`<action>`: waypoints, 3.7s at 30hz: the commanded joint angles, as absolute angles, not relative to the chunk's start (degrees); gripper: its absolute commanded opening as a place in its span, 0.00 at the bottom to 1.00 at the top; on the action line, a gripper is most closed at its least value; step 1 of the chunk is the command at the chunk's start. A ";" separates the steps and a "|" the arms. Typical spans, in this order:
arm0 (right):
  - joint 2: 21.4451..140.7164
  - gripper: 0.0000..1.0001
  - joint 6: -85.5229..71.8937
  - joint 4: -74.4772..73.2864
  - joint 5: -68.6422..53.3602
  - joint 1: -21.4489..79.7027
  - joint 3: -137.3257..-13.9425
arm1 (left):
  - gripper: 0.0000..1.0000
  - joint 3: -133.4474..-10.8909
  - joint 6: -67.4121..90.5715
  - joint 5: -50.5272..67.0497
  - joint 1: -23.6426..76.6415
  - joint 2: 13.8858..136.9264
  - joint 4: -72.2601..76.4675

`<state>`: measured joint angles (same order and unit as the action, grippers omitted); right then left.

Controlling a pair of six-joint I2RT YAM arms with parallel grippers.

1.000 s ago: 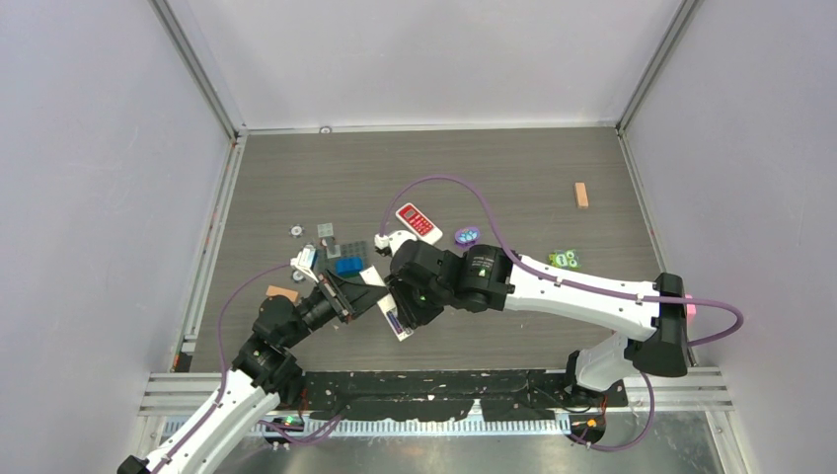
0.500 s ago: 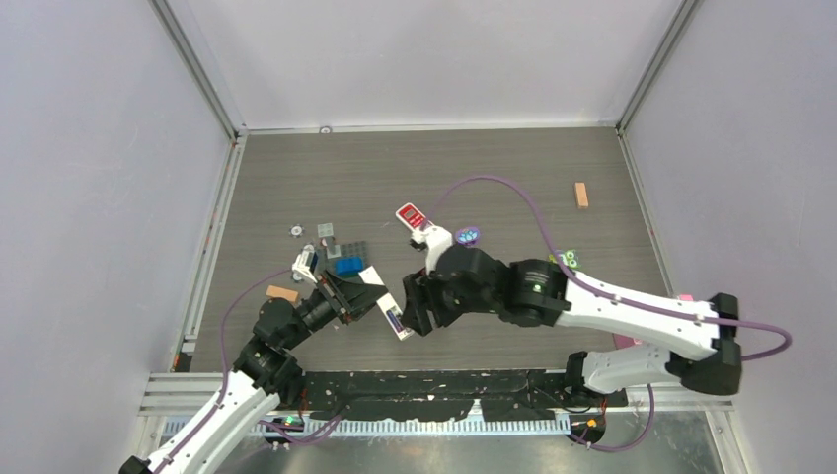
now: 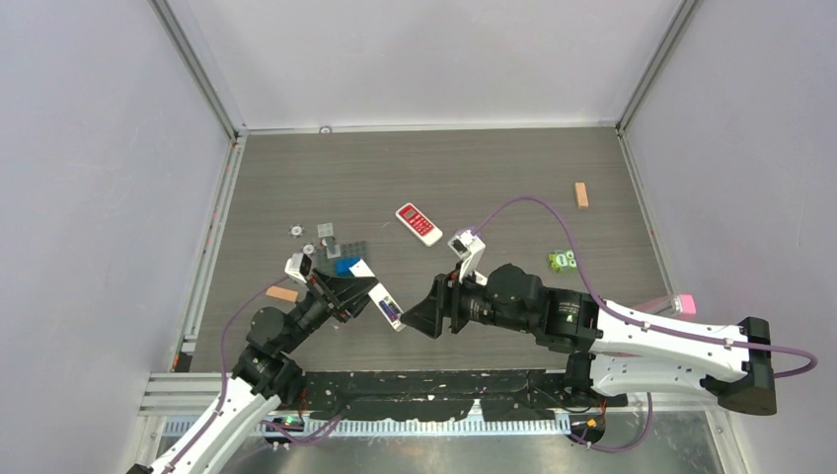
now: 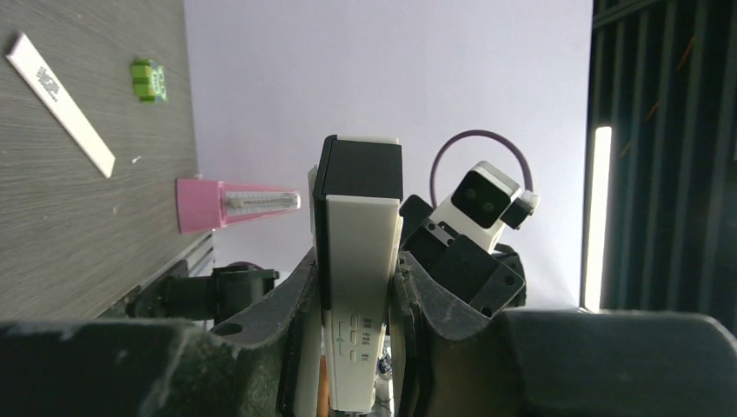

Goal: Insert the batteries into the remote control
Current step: Load the battery into the remote control.

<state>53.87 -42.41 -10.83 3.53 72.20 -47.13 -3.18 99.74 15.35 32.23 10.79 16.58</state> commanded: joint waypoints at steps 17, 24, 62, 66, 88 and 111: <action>54.91 0.69 -44.83 0.35 6.03 72.38 -47.05 | 0.04 -4.92 108.17 11.97 32.14 7.61 16.70; 55.93 0.70 -45.09 1.04 5.99 72.51 -46.65 | 0.05 -5.36 108.72 12.21 32.17 7.55 16.37; 56.40 0.82 -49.34 3.38 5.23 72.30 -47.85 | 0.10 -7.65 103.85 13.12 32.17 6.93 15.90; 55.89 0.82 -50.10 4.13 5.17 72.33 -46.94 | 0.10 -7.74 103.69 13.21 32.17 7.01 15.91; 55.67 0.53 -52.01 7.68 5.88 71.73 -43.11 | 0.10 -9.49 102.53 13.80 32.17 7.82 14.67; 61.47 0.36 -52.24 6.24 4.34 71.50 -47.09 | 0.00 -10.13 100.83 15.56 32.16 8.52 16.06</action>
<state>60.38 -52.71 5.34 3.97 71.88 -44.23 -7.18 100.97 13.65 32.12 8.62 12.03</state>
